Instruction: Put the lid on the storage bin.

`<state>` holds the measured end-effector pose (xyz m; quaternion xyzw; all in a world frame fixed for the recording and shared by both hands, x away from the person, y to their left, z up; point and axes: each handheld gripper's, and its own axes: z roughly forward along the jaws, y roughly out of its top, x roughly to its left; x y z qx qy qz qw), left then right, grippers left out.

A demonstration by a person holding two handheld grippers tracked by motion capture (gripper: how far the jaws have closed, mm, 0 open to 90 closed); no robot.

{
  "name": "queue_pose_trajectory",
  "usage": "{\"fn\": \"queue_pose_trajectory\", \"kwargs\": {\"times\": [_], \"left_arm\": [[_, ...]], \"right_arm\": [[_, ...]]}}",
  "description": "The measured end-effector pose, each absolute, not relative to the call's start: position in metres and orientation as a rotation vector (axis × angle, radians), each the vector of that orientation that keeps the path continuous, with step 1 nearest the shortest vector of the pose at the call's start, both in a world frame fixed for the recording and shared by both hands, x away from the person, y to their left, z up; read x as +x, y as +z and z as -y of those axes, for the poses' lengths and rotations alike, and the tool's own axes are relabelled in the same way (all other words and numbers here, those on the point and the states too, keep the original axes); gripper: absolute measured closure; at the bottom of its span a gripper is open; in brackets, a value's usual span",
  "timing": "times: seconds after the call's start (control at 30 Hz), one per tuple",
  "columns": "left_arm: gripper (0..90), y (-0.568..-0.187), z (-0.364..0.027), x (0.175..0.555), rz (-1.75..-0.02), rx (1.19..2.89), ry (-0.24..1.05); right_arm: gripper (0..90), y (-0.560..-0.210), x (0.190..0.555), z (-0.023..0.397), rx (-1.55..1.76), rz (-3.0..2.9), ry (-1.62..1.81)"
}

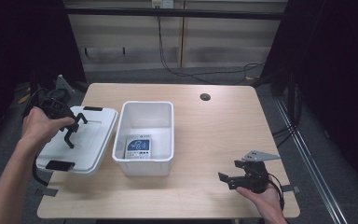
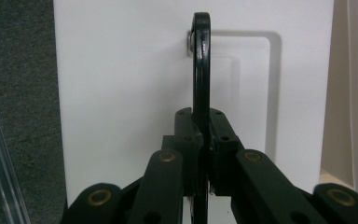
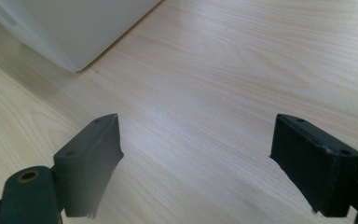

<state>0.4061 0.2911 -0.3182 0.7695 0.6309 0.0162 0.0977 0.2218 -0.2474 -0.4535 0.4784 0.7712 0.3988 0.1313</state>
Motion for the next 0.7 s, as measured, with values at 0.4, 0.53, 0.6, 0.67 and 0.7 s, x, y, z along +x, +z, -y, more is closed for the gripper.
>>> {"fn": "queue_pose_trajectory", "kwargs": {"times": [0.4,0.53,0.6,0.67,0.7], "left_arm": [[84.8,-0.298,-0.287,0.406,-1.826,2.307,0.062],[84.8,-0.29,-0.283,0.406,-1.799,2.296,0.054],[84.8,-0.287,-0.28,0.406,-1.792,2.287,0.051],[84.8,-0.284,-0.278,0.406,-1.78,2.29,0.046],[84.8,-0.283,-0.276,0.406,-1.774,2.296,0.049]], "right_arm": [[15.3,-0.454,0.222,0.248,1.396,-2.241,1.156],[15.3,-0.454,0.222,0.248,1.396,-2.239,1.154],[15.4,-0.454,0.222,0.248,1.396,-2.24,1.153],[15.4,-0.454,0.222,0.248,1.393,-2.242,1.152],[15.4,-0.454,0.222,0.248,1.394,-2.242,1.152]]}}
